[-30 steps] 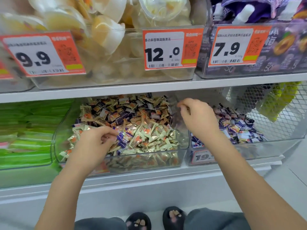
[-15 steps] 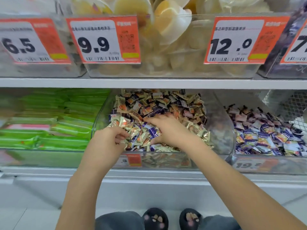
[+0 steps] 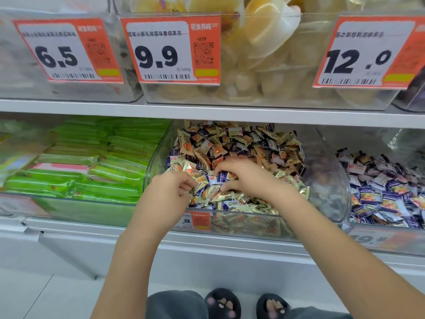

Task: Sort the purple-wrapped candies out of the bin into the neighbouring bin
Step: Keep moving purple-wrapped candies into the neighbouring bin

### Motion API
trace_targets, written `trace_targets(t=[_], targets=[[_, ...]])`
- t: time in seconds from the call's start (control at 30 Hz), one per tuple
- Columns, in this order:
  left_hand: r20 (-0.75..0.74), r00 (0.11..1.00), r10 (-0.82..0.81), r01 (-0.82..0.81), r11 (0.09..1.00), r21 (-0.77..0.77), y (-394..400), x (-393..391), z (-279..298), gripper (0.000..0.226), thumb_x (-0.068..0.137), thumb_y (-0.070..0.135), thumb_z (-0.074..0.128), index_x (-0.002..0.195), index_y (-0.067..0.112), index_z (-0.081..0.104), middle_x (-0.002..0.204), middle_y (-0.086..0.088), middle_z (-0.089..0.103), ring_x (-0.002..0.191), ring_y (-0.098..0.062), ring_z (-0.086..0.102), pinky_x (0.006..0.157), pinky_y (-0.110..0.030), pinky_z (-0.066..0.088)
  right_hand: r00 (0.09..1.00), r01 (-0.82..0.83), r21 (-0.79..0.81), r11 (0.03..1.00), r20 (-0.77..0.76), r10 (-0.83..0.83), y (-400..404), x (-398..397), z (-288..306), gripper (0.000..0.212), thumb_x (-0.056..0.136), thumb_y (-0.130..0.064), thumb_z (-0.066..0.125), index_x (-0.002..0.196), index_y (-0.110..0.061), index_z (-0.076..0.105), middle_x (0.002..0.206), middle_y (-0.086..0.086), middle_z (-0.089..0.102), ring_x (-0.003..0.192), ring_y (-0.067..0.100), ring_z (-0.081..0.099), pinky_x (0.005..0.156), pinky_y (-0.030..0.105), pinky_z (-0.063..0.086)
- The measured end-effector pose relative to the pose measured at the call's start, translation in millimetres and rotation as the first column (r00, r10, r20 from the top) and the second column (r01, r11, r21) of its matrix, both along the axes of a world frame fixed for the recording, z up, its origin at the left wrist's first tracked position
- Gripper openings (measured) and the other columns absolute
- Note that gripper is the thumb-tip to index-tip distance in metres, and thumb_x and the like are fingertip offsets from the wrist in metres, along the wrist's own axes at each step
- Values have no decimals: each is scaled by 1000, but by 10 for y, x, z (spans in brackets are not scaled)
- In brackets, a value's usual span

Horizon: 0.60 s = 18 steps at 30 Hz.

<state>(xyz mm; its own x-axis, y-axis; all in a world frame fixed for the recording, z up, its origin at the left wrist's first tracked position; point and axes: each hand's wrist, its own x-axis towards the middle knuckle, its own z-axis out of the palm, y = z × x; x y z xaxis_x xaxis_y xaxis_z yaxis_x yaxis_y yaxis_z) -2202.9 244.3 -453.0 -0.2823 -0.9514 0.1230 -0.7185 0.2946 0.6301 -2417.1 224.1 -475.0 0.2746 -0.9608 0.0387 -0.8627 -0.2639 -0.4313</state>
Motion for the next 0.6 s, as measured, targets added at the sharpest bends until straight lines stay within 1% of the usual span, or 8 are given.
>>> trace_targets(t=[0.17,0.23,0.33,0.4,0.43,0.5,0.57,0.6], targets=[[-36,999,3,-4,999,-35,26,-76,40,20,81,8,63,88,26,70,84,10,65,80,-10,62,78,-36,54,981,23,-24,999,195,-18,23,-17,-8,4,88,-22,65,90,-25,64,100,-10,59,97,9,53,89,34,43],[-49,999,11,-13,999,-49,25,-113,50,19,82,9,62,88,26,69,81,13,64,79,-10,62,78,-36,54,984,30,-18,999,177,-26,21,-17,-10,8,88,-21,66,96,-24,66,108,-7,62,102,10,54,94,33,43],[-46,999,-7,5,999,-45,14,-147,38,19,82,8,61,89,23,70,81,11,65,78,-9,62,78,-35,54,993,2,42,999,117,-7,27,15,-12,33,89,-26,65,121,-29,61,128,-8,57,113,4,48,96,24,36],[-22,1000,-18,17,999,-33,4,-142,21,18,82,8,62,89,22,70,83,10,65,78,-9,61,78,-35,54,994,-29,112,993,109,16,22,24,-4,42,87,-34,66,128,-31,57,129,-7,54,116,7,48,97,25,36],[-13,1000,-22,21,999,-25,-1,-136,12,18,82,8,62,89,22,70,83,9,65,78,-9,61,78,-35,54,996,-33,134,990,91,21,25,27,-8,46,84,-37,69,129,-31,56,128,-7,54,115,9,48,98,27,37],[-7,1000,-27,27,999,-19,-9,-129,0,18,82,7,63,89,23,70,83,8,66,79,-10,62,79,-36,54,1000,-10,105,994,15,8,32,37,-38,50,78,-38,74,124,-27,60,122,-4,56,109,12,49,93,29,40],[-7,999,-31,31,999,-21,-17,-136,-1,18,81,7,63,88,22,70,83,7,66,79,-11,61,79,-36,54,1000,13,50,999,-20,-12,57,57,-62,42,78,-34,75,116,-21,63,117,0,58,106,17,52,90,33,44],[-12,999,-31,31,999,-22,-23,-145,-1,17,82,7,63,88,22,70,83,6,66,79,-11,61,79,-36,54,1000,12,32,999,3,-12,73,58,-64,36,80,-31,74,112,-19,64,114,1,60,103,18,54,90,35,45]])
